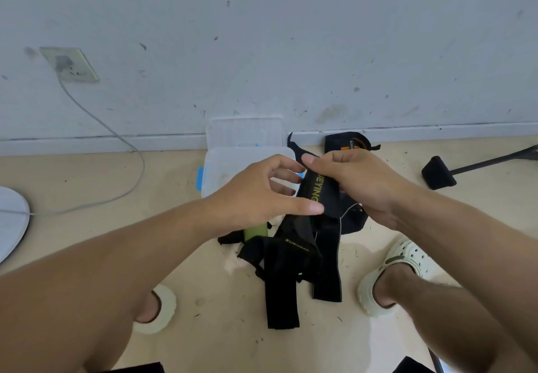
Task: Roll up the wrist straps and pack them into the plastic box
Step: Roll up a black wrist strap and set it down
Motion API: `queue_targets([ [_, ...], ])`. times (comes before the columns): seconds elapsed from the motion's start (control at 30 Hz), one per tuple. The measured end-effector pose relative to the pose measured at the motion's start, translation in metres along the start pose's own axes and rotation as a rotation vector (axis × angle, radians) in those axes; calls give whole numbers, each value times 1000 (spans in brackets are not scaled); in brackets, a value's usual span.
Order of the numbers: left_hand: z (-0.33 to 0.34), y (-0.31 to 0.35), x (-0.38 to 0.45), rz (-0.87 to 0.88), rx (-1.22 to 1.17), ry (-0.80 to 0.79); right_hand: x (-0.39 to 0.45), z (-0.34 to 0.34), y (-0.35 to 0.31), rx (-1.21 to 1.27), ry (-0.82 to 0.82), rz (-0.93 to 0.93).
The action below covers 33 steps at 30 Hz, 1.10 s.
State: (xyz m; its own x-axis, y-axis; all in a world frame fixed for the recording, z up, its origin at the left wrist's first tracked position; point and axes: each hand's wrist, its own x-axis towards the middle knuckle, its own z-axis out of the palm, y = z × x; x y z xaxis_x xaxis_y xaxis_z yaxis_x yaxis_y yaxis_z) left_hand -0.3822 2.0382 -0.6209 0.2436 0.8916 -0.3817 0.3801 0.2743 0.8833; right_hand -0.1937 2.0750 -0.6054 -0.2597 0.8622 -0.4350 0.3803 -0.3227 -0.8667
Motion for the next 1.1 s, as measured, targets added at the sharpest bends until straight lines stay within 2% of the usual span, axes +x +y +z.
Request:
queue_targets([
  [0.13,0,0,0,52,-33,12,1,4,2,175,24,38],
  [0.33,2,-4,1,181,-19,148,1,2,-1,433,81,80],
  [0.57,2,-12,6,167,-100,178,-2,3,-3,319,114,-29],
  [0.7,1,-10,9,160,-134,205,-9,0,-6,240,22,-130],
  [0.8,0,-7,9,151,-175,233,-12,0,-5,77,-4,-206],
  [0.93,2,-4,8,144,-170,214,-12,3,-1,-60,82,-303],
  [1.1,2,1,5,188,-147,178,-12,4,-1,22,187,-375],
])
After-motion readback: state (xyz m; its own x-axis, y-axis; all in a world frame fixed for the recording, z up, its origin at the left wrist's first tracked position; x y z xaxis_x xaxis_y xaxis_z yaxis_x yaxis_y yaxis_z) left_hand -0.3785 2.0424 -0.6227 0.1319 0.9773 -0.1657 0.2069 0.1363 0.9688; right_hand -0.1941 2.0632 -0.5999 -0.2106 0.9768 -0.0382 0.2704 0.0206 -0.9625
